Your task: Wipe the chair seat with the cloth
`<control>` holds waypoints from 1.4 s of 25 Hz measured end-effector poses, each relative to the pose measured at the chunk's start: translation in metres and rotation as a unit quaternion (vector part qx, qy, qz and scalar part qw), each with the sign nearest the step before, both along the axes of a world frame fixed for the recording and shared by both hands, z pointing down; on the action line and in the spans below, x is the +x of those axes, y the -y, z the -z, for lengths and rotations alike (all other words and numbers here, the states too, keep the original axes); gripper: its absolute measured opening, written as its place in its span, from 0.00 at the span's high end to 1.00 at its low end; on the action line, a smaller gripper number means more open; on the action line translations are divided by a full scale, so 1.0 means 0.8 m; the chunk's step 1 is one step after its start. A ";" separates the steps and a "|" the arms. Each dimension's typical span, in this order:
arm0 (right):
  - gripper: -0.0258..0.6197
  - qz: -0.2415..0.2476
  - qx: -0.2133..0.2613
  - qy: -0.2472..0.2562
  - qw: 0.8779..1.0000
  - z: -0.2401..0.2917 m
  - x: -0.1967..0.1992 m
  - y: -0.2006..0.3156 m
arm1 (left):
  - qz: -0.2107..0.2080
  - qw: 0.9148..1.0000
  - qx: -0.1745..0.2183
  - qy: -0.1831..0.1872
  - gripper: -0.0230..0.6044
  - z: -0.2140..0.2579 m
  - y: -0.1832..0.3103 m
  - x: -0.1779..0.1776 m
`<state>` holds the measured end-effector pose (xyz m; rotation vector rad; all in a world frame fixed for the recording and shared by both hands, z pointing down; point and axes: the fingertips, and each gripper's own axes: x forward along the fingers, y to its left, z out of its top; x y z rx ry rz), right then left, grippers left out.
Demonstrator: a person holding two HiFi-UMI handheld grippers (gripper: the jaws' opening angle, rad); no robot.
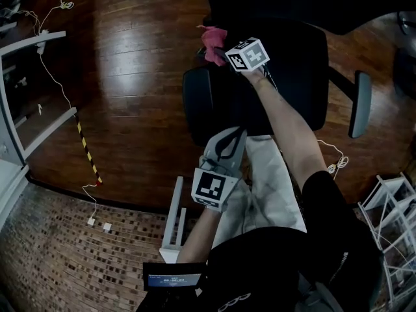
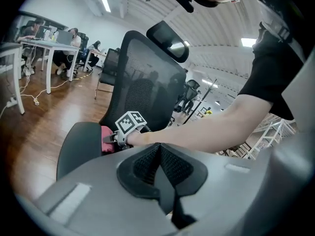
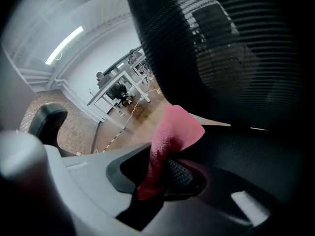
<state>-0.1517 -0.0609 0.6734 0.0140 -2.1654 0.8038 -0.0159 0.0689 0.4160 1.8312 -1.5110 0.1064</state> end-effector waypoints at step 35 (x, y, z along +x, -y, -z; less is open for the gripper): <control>0.85 -0.194 0.219 -0.325 0.900 0.002 0.415 0.300 | -0.033 0.999 -0.010 0.001 0.98 -0.003 0.023 0.073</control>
